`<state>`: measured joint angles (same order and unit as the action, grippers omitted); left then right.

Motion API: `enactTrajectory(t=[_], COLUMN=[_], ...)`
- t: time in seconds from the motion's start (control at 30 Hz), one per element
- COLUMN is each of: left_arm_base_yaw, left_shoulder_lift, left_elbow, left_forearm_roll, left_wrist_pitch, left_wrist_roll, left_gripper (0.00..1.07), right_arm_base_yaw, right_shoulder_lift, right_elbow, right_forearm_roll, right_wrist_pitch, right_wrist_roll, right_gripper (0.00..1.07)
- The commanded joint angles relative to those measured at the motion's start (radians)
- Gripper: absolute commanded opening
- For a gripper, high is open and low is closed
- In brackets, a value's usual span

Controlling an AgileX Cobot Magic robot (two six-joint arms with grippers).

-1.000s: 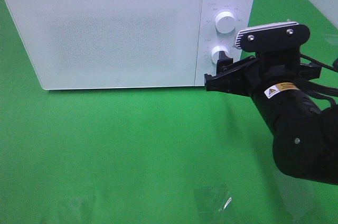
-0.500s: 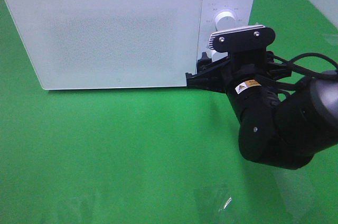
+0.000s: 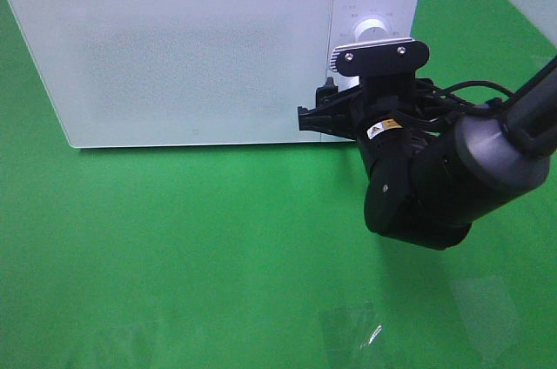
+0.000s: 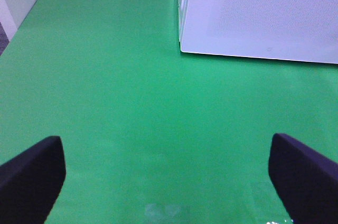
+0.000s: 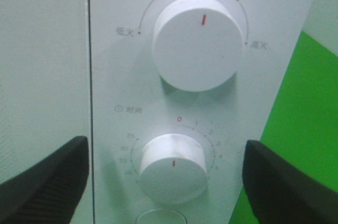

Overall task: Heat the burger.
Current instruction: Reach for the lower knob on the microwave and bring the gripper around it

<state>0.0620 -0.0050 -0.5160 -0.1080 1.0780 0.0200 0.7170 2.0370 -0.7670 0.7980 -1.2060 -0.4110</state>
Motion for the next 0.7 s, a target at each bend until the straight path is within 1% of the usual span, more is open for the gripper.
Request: enactTrajectory(t=[0.03, 0.23, 0.3, 0.37, 0.47, 0.5, 0.57, 0.7], left_arm_base_yaw=[0.001, 0.001, 0.001, 0.001, 0.001, 0.001, 0.001, 0.001], left_shoulder_lift=[-0.017, -0.017, -0.017, -0.017, -0.017, -0.017, -0.017, -0.017], left_elbow=[0.0, 0.0, 0.0, 0.0, 0.0, 0.0, 0.0, 0.0], left_forearm_roll=[-0.005, -0.005, -0.005, -0.005, -0.005, -0.005, -0.005, -0.005], left_wrist_pitch=[-0.013, -0.013, -0.013, -0.013, -0.013, -0.013, -0.013, -0.013], left_wrist_roll=[-0.004, -0.004, -0.004, -0.004, -0.004, -0.004, -0.004, -0.004], left_gripper=[0.99, 0.99, 0.99, 0.99, 0.99, 0.99, 0.99, 0.99], right_arm_base_yaw=[-0.018, -0.046, -0.051, -0.077, -0.081, -0.086, -0.088, -0.097], right_shoulder_lift=[0.031, 0.049, 0.049, 0.049, 0.049, 0.049, 0.055, 0.066], right_elbow=[-0.033, -0.041, -0.041, -0.041, -0.046, -0.046, -0.046, -0.049], right_forearm_roll=[-0.03, -0.045, -0.059, -0.095, -0.099, -0.127, -0.137, -0.142], right_wrist_pitch=[-0.056, -0.042, -0.037, -0.027, -0.016, -0.008, -0.007, -0.006], right_wrist_roll=[0.01, 0.039, 0.049, 0.071, 0.072, 0.078, 0.102, 0.115], right_gripper=[0.76, 0.76, 0.76, 0.76, 0.76, 0.76, 0.76, 0.76])
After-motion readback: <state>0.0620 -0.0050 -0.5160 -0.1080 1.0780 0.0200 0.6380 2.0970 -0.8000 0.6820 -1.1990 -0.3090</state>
